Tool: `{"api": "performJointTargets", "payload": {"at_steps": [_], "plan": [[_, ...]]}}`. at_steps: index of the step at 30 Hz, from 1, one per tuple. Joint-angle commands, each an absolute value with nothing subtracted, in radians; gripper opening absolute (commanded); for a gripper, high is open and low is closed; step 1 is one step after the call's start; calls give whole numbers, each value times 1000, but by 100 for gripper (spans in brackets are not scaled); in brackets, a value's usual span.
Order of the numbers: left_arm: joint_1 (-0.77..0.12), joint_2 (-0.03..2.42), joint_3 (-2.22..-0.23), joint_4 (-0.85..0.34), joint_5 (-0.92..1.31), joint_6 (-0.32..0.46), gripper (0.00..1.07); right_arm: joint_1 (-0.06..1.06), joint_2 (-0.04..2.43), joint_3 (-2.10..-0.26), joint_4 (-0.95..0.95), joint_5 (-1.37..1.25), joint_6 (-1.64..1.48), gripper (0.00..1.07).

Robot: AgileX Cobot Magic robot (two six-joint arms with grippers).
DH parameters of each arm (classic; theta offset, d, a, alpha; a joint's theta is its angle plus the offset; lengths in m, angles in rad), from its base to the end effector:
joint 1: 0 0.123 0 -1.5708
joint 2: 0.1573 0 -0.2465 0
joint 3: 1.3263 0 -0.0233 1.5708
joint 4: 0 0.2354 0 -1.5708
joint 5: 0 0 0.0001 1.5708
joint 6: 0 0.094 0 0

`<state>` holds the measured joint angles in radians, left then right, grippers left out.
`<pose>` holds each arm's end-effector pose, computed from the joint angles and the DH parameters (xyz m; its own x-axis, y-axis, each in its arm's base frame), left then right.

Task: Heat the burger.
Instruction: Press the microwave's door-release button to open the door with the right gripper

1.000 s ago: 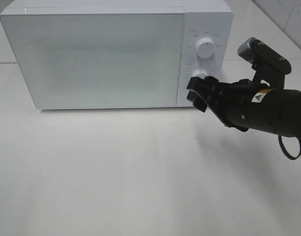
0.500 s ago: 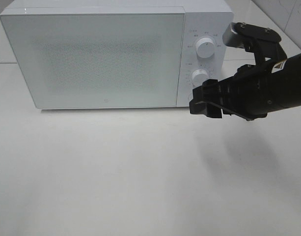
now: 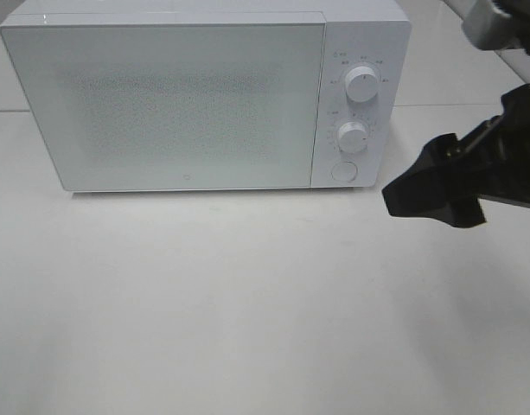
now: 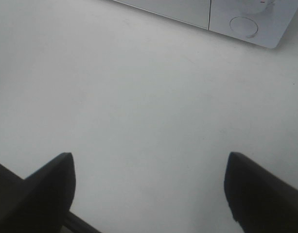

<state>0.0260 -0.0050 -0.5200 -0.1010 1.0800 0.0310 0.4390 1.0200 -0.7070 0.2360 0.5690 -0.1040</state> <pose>0.0194 -0.0079 0.2726 -0.4497 -0.0284 -0.8927 0.0460 0.9974 -0.0549 0.1816 0.0984 0.2549 -0.6831 -0.2159 -0.6977 -0.4392 0.8847 0.1563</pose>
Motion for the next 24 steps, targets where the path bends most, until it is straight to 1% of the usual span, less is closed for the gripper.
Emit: {"api": "performJointTargets", "payload": {"at_steps": [1,2,5,7,8,9,10,12,13,14,16,20,22,23,24], "plan": [[29,-21,-516,-109,1068,31,98,435,933,-715,201,661,-81,79],[29,-21,-516,-109,1068,31,98,435,870,-714,179,707,-69,79],[29,-21,-516,-109,1068,31,98,434,843,-714,175,723,-65,79],[29,-21,-516,-109,1068,31,98,428,716,-714,131,794,-32,78],[29,-21,-516,-109,1068,31,98,428,716,-714,131,794,-32,78],[29,-21,-516,-109,1068,31,98,415,688,-714,131,816,-27,78],[29,-21,-516,-109,1068,31,98,370,631,-714,130,863,-26,77],[29,-21,-516,-109,1068,31,98,349,609,-714,130,879,-26,77],[29,-21,-516,-109,1068,31,98,305,559,-714,130,913,-32,77],[29,-21,-516,-109,1068,31,98,305,559,-714,130,913,-32,77],[29,-21,-516,-109,1068,31,98,264,482,-714,130,946,-36,76],[29,-21,-516,-109,1068,31,98,247,399,-714,130,960,-22,76],[29,-21,-516,-109,1068,31,98,232,321,-693,122,964,0,76],[29,-21,-516,-109,1068,31,98,232,321,-693,122,964,0,76],[29,-21,-516,-109,1068,31,98,220,271,-659,114,968,0,76]]}}
